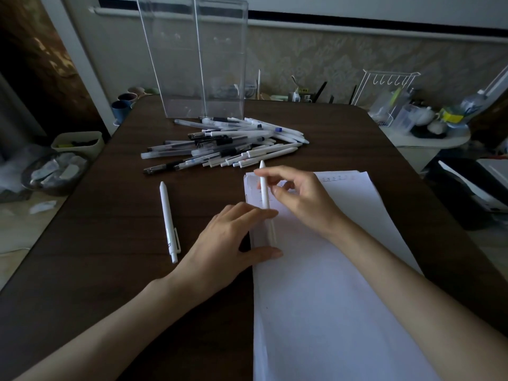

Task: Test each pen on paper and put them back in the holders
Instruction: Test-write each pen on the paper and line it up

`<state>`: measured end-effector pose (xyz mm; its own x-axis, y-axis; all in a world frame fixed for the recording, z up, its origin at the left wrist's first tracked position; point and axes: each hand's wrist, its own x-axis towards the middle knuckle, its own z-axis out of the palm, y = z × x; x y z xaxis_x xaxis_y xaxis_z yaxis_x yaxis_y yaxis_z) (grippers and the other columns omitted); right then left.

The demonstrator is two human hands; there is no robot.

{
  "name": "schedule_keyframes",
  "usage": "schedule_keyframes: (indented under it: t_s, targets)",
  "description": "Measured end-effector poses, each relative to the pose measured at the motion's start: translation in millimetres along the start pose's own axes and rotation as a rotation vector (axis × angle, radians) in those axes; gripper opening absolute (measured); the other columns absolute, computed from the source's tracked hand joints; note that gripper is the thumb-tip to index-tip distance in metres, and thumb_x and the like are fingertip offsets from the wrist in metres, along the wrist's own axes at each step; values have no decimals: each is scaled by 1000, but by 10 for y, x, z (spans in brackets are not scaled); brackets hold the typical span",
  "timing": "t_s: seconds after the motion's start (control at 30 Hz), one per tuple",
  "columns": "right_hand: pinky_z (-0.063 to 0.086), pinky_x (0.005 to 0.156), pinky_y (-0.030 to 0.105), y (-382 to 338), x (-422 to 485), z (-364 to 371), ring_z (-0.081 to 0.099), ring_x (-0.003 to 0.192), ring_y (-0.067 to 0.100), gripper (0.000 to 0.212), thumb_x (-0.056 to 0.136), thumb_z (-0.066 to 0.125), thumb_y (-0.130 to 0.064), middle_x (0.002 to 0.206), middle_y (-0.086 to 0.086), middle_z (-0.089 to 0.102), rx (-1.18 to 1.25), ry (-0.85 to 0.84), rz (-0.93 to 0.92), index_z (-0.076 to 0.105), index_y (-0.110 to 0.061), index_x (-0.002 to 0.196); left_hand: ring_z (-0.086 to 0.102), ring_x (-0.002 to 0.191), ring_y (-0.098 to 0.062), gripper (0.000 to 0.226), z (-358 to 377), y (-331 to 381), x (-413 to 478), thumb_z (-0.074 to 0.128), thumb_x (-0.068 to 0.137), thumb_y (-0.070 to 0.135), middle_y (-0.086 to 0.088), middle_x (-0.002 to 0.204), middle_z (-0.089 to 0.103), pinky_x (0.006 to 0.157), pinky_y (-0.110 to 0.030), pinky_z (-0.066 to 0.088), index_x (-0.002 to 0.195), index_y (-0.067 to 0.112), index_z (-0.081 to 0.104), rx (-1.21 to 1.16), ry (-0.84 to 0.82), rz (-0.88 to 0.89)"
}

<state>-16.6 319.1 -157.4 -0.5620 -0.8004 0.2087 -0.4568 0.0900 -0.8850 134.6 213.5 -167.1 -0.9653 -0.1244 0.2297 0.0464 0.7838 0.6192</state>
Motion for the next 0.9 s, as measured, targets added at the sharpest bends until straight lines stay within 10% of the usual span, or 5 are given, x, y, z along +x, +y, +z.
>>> schedule_keyframes:
  t_s: [0.53,0.63,0.77,0.9]
  targets:
    - [42,80,16,13,11,48,54,99,5,58,94,45,0,112,-9,63,-101,-89,-40,39,-46,129,46,111,-17,69,-308,-111,-6,52,73,65,2,118,54,92,-30,36,128,25,51,401,-10,-54]
    - [47,75,26,41,70,38,57,91,27,48,94,47,-3,112,-11,61,-141,-56,-28,48,-36,128,42,115,-15,76,-508,-177,-26,47,69,72,3,124,50,92,-29,35,132,28,47,451,60,-179]
    - [42,79,12,29,279,-23,57,97,10,34,93,46,1,117,1,61,-394,7,-57,60,-15,120,42,114,-17,84,-628,-221,-18,35,64,79,3,119,51,94,-32,36,130,30,49,454,108,-240]
    - [39,89,28,99,580,-76,48,114,20,29,93,43,1,117,6,61,-768,99,-96,64,-8,111,36,119,-16,83,-589,-238,-2,35,62,83,4,126,45,99,-33,34,130,37,45,533,-29,-309]
